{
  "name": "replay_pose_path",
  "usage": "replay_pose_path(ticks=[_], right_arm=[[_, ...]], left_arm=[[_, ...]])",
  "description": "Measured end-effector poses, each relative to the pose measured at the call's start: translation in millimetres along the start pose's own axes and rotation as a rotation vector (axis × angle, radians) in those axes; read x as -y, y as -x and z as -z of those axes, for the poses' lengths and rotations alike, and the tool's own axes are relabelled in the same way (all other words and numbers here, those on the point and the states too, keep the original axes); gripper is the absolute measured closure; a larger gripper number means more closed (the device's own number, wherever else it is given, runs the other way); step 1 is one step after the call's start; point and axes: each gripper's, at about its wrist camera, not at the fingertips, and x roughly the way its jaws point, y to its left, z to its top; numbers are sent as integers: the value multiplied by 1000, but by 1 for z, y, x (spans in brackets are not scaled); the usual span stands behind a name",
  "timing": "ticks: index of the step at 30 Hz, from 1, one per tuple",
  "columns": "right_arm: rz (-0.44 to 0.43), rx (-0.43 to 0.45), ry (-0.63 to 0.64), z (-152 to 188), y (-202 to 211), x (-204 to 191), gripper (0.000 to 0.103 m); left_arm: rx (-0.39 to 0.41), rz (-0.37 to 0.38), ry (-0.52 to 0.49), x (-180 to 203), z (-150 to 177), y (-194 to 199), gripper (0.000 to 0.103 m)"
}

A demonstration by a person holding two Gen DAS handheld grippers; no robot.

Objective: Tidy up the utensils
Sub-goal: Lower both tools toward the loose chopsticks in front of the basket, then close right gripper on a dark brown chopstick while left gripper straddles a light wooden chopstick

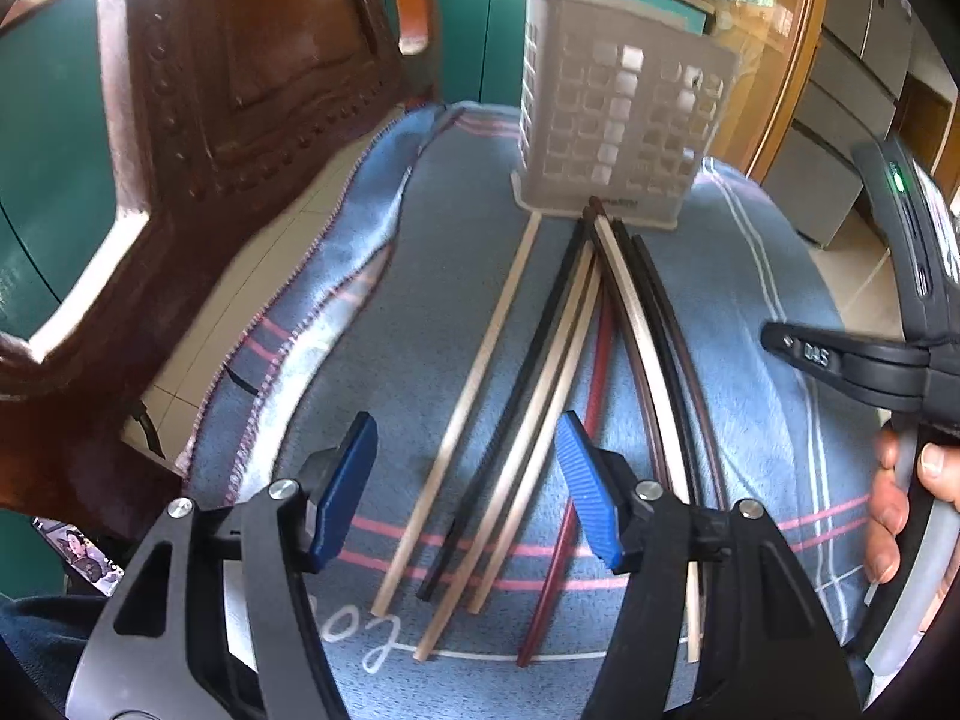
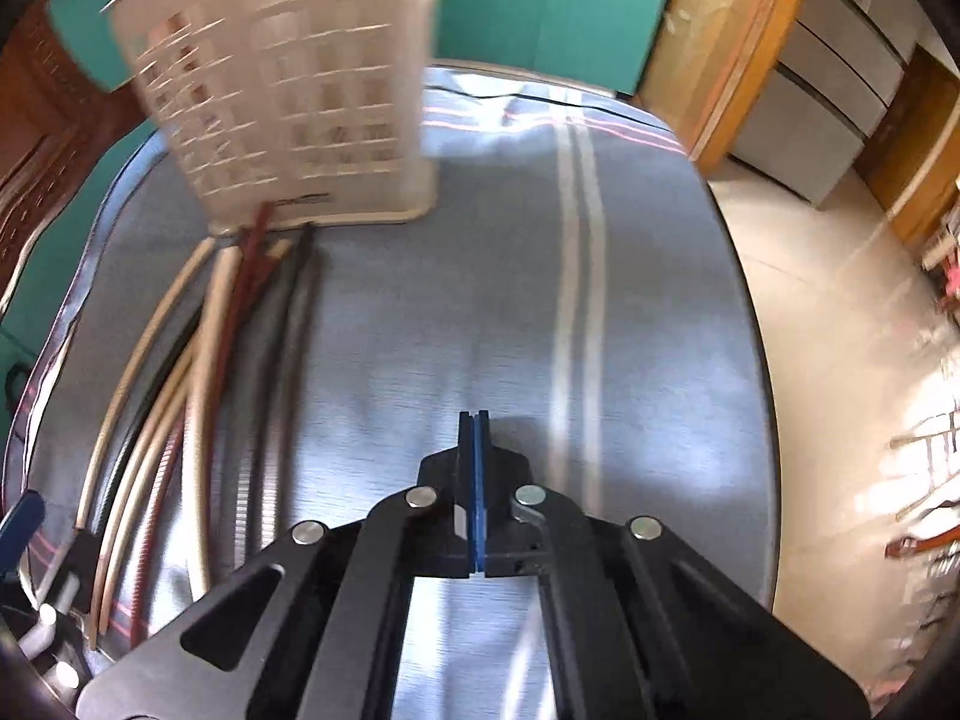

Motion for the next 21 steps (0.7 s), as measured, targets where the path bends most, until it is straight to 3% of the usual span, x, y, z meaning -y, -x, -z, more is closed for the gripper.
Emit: replay_pose_path(ticks=[4,8,12,14,17,21], right_arm=[[-71,13,-87,-5,5,30,102],[-220,5,-116,-8,10,29,99],[-338,9,-46,-7,17,0,95],[-384,-11,-5,-8,16,-19,87],[-393,-36,54,-6,9,-40,73],[-334,-42,123,-3,-1,-60,73]], left_arm=[[-21,5,6,-6,-22,-2,41],[-57,12,-31,0,-47,-11,54],[-68,7,-118,16,-75,-26,59],[-81,6,-138,19,-85,-38,59],[-101,13,-121,12,-88,-51,59],[-82,19,-114,7,-88,-51,59]])
